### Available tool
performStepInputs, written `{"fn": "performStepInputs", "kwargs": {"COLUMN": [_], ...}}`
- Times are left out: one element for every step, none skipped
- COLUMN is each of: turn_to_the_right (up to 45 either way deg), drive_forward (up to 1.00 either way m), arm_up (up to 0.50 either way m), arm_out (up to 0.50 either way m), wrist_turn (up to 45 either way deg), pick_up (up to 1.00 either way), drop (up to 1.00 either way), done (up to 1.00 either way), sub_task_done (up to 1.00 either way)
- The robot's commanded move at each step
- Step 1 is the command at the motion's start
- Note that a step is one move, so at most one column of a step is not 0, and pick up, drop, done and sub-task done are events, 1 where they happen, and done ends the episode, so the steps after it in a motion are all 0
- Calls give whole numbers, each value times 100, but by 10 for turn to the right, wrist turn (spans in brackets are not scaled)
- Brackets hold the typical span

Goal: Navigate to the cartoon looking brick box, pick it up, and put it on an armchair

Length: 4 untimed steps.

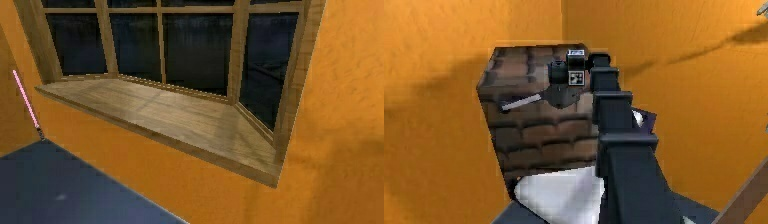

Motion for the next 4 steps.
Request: {"fn": "performStepInputs", "kwargs": {"turn_to_the_right": [0, 0, 0, 450], "drive_forward": [0, 0, 0, 0], "arm_up": [0, 0, 0, 0], "arm_out": [0, 0, 0, 0], "wrist_turn": [-450, -390, -450, 0], "pick_up": [0, 0, 0, 0], "drop": [0, 0, 0, 0], "done": [0, 0, 0, 0], "sub_task_done": [0, 0, 0, 0]}}
